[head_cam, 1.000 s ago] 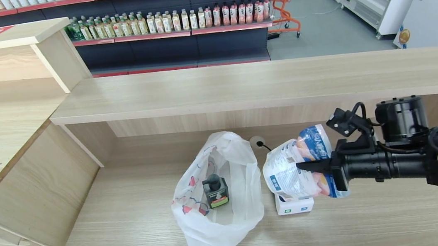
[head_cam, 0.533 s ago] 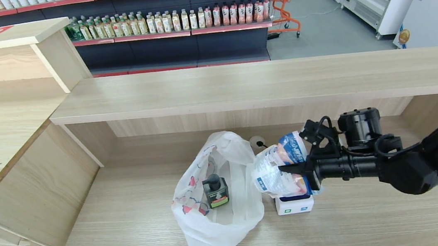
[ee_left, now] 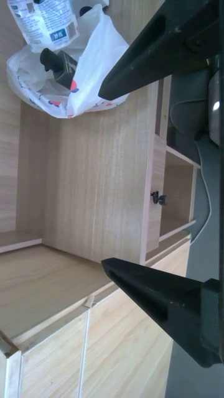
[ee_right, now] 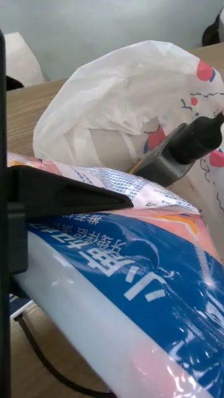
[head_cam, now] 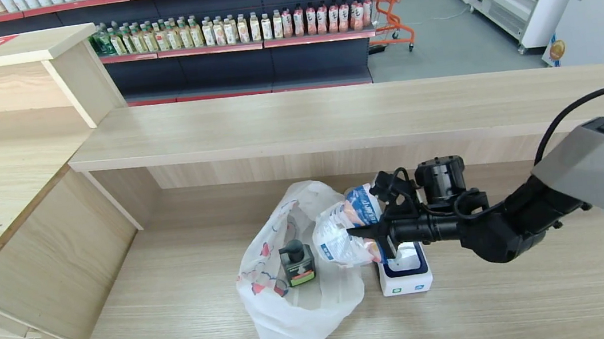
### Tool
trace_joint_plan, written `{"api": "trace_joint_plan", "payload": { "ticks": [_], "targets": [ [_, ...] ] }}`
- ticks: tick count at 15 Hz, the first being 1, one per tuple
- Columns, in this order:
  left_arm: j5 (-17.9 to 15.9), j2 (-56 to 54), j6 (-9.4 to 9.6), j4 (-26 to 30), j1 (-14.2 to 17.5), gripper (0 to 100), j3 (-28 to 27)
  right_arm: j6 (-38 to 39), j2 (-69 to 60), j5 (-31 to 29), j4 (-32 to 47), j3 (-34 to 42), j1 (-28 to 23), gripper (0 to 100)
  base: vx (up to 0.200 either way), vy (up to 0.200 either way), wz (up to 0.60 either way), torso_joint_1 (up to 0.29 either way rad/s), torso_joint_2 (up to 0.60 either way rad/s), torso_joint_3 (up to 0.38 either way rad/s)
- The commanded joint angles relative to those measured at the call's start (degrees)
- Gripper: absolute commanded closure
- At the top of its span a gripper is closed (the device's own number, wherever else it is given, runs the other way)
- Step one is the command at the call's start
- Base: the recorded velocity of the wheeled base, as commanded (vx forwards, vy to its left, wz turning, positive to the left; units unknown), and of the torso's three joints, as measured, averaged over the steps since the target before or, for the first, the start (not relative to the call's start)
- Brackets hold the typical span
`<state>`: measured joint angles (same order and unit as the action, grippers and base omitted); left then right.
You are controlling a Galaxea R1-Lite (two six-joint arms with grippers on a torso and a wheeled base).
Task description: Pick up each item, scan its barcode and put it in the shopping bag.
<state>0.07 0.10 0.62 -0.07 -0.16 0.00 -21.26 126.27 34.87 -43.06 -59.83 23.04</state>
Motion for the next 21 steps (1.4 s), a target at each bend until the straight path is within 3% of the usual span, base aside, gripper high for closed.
{"api": "trace_joint_plan", "payload": {
  "ticks": [1, 11, 12, 21],
  "targets": [
    [0.01, -0.01, -0.01, -0.01, -0.02, 0, 0.0, -0.1, 3.02, 0.03, -0.01, -2.48, 0.25, 100, 0.0, 0.0, 0.0, 0.0, 0.0, 0.0],
    [0.01, -0.01, -0.01, -0.01, 0.07, 0, 0.0, -2.91, 10.84, -0.15, 3.33, -12.94, 1.74, 100, 0.0, 0.0, 0.0, 0.0, 0.0, 0.0],
    [0.01, -0.01, -0.01, -0.01, -0.02, 0, 0.0, -2.91, 10.93, -0.15, 3.86, -13.73, 1.83, 0, 0.0, 0.0, 0.0, 0.0, 0.0, 0.0],
    [0.01, -0.01, -0.01, -0.01, -0.02, 0, 0.0, 8.25, 5.21, 0.47, 3.59, -17.16, 2.71, 0, 0.0, 0.0, 0.0, 0.0, 0.0, 0.0]
  ]
}}
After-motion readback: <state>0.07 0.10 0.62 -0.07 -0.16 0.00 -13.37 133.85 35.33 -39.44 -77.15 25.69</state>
